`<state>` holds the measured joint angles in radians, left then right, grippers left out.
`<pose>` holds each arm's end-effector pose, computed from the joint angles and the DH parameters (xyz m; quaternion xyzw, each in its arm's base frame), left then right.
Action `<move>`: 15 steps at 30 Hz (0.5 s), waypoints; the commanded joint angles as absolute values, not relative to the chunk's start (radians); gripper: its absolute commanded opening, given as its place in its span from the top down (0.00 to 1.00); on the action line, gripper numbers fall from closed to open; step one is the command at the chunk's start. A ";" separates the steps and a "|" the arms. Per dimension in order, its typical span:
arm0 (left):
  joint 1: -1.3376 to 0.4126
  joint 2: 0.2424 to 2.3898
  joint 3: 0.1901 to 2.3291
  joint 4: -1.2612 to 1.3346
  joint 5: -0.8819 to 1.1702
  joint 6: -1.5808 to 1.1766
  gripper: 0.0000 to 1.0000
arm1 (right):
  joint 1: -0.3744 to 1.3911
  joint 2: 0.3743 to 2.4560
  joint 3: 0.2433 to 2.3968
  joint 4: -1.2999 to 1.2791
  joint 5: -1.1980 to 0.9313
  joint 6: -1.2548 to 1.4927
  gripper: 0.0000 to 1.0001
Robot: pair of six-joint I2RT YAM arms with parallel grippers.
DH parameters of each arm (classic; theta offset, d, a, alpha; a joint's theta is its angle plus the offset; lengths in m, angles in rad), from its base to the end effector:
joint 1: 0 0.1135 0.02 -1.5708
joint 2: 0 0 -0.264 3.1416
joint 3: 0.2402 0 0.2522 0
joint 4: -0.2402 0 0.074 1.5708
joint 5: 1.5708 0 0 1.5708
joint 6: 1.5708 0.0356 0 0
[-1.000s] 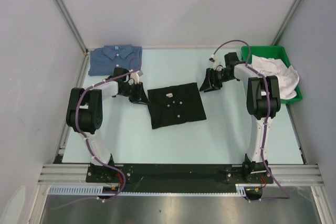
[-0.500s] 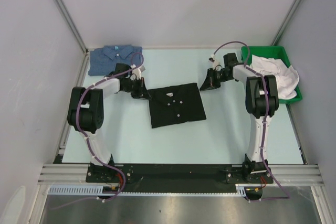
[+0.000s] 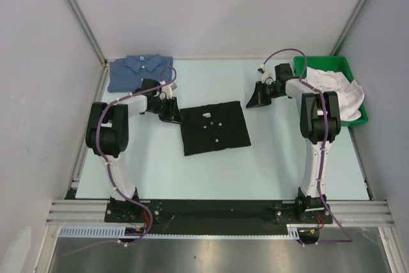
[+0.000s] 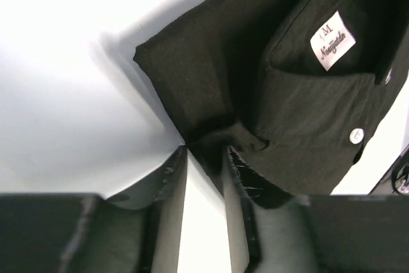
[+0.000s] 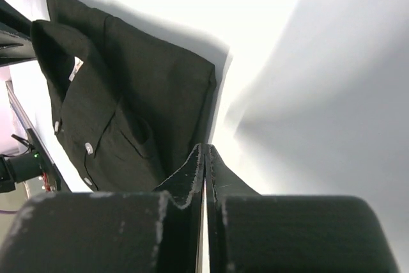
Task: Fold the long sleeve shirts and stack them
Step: Neatly place the folded shirt to the corner
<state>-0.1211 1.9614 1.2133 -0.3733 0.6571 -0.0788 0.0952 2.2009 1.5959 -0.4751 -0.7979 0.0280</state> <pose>0.3798 -0.0681 0.1429 0.0914 0.9210 -0.3340 0.1785 0.4533 0.0689 0.1496 -0.1243 0.8902 0.3899 0.2002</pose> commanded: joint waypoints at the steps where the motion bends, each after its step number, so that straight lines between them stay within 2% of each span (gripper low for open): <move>1: -0.112 1.941 1.247 -0.325 0.681 -0.069 0.62 | 0.084 2.166 1.614 -0.448 -0.831 0.023 0.92; 2: -0.110 1.934 1.235 -0.324 0.683 -0.069 0.61 | 0.084 2.163 1.618 -0.449 -0.844 0.023 0.76; 3: -0.110 1.928 1.229 -0.321 0.684 -0.069 0.58 | 0.086 2.161 1.621 -0.457 -0.860 0.021 0.70; 5: -0.109 1.921 1.213 -0.318 0.693 -0.074 0.56 | 0.094 2.163 1.632 -0.471 -0.873 0.014 0.59; 8: -0.109 1.919 1.206 -0.316 0.695 -0.078 0.53 | 0.115 2.169 1.644 -0.476 -0.897 0.015 0.49; 15: -0.106 1.917 1.207 -0.313 0.699 -0.080 0.51 | 0.147 2.187 1.672 -0.483 -0.931 0.015 0.47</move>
<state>-0.1146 1.9625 1.2102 -0.3405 0.6758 -0.0795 0.1333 2.2009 1.6203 -0.4816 -0.8776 0.0261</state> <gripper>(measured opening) 0.492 0.538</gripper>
